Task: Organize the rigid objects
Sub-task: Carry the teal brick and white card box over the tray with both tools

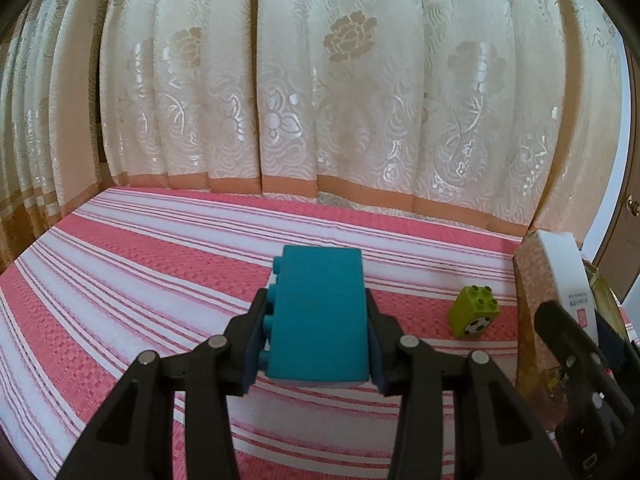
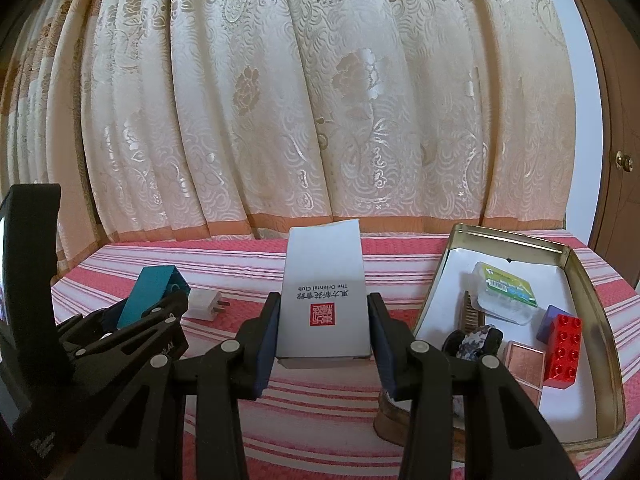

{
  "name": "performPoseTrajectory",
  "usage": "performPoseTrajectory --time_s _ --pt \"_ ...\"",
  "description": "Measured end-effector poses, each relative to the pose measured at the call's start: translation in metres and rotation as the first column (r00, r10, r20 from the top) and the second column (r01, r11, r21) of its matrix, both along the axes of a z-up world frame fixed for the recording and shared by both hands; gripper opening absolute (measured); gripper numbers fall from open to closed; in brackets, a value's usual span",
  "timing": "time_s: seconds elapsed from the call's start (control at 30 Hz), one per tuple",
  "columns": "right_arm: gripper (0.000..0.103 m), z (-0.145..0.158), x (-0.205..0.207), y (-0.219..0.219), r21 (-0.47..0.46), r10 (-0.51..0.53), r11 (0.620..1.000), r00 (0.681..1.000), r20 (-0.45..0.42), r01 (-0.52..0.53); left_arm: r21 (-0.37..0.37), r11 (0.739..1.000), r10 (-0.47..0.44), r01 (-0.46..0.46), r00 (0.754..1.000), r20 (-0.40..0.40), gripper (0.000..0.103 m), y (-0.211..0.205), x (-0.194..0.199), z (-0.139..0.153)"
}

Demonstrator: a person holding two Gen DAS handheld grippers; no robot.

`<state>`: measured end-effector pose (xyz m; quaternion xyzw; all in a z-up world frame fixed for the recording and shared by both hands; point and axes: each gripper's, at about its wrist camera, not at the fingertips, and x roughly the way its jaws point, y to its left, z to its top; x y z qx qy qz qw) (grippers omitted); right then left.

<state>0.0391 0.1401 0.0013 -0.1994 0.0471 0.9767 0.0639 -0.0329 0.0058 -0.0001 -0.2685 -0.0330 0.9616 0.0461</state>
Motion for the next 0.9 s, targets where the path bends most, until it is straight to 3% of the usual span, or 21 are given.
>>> performPoseTrajectory --time_s 0.9 --pt "0.045 0.007 0.022 0.012 0.019 -0.015 1.000 0.999 -0.039 0.016 0.014 1.000 0.009 -0.009 1.000 -0.012 0.042 0.004 0.011 0.002"
